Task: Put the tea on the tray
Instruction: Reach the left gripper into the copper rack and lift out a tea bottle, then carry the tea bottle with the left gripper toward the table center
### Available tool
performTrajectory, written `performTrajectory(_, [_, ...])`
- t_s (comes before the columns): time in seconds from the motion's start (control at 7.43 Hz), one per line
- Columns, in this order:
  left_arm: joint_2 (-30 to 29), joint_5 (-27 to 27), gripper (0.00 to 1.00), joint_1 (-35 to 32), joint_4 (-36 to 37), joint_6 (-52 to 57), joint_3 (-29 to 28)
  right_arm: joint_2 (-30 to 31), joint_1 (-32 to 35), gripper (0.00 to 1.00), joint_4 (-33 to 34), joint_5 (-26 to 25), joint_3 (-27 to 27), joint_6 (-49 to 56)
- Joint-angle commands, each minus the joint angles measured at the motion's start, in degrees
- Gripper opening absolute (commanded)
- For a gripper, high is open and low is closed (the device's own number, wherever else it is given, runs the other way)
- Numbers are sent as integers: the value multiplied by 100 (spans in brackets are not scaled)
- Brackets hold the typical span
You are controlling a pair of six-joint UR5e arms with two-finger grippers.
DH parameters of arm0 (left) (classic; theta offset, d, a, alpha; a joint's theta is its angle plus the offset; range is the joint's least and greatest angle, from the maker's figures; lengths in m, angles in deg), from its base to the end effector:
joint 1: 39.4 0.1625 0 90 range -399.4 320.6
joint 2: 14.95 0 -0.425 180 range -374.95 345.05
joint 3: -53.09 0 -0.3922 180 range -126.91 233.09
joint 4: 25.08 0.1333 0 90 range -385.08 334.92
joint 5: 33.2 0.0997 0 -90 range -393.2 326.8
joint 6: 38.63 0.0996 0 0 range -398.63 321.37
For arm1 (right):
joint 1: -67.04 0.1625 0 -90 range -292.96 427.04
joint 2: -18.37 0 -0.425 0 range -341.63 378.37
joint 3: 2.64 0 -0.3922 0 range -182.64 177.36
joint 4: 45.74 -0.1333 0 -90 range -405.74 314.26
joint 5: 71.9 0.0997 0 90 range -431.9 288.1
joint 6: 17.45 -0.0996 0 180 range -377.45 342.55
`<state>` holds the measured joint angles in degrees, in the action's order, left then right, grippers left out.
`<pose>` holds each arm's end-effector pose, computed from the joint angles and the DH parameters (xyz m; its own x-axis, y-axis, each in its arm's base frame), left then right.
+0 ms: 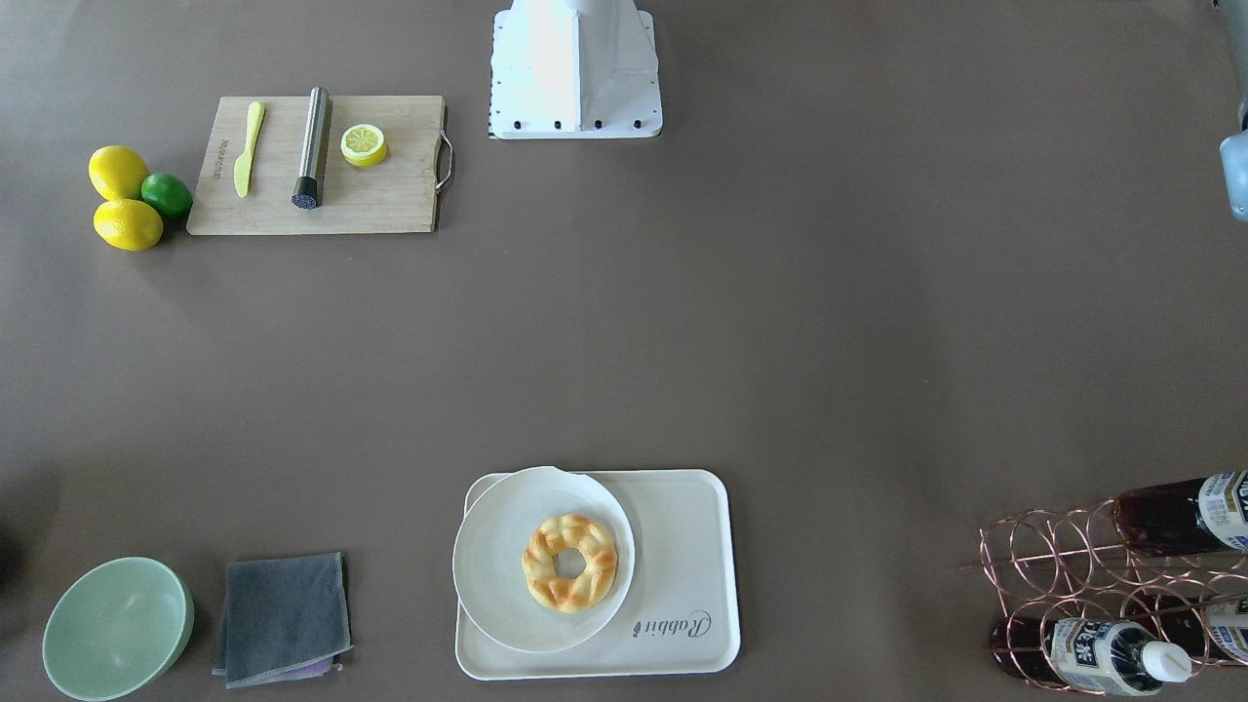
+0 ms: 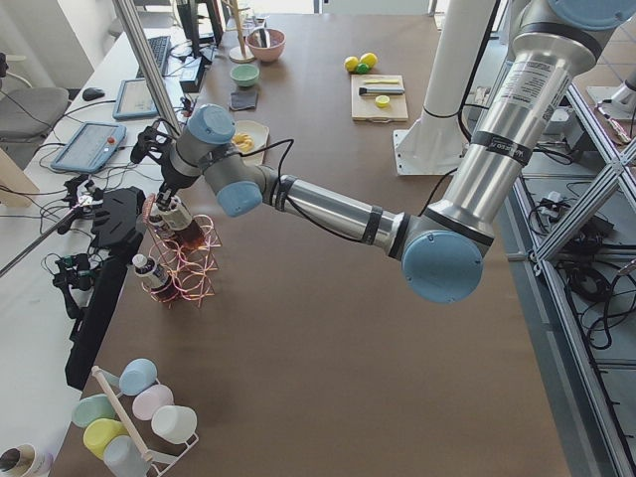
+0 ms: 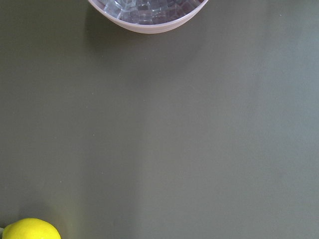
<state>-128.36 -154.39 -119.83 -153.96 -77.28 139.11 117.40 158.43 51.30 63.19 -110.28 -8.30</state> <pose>0.0297 -0.6679 0.3820 0.6561 0.1269 -0.7439 0.4129 0.7648 0.4946 0.0730 -0.4210 0.5911 0.7011 -0.1612 0.6946 0.0884 0.9863 0.1396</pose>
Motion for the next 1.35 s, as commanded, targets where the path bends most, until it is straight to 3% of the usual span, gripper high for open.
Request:
performTrajectory(0.0, [501,60,0,-60,1082,-3,1429,-15,-43,100,0,69,23,-1])
performTrajectory(0.27, [392,70,0,472,3050,-108,2973,-15,-60,100,-9,227,15,-1])
performTrajectory(0.4, [146,79,0,902,3558,-308,3408,-7,-60,100,-44,254,-3,8])
performTrajectory(0.54, [118,540,0,1568,3571,-745,3725,-15,-69,100,-79,254,-20,17])
performTrajectory(0.81, [-633,2994,0,3674,3876,-1309,3660,-15,-78,100,-88,246,-29,69])
performTrajectory(1.08, [-1601,3277,0,4236,3976,-1888,2889,-24,-104,100,-88,237,-20,70])
performTrajectory(1.21, [-2057,3809,0,4777,3976,-2258,2519,-15,-104,100,-88,237,-29,70])
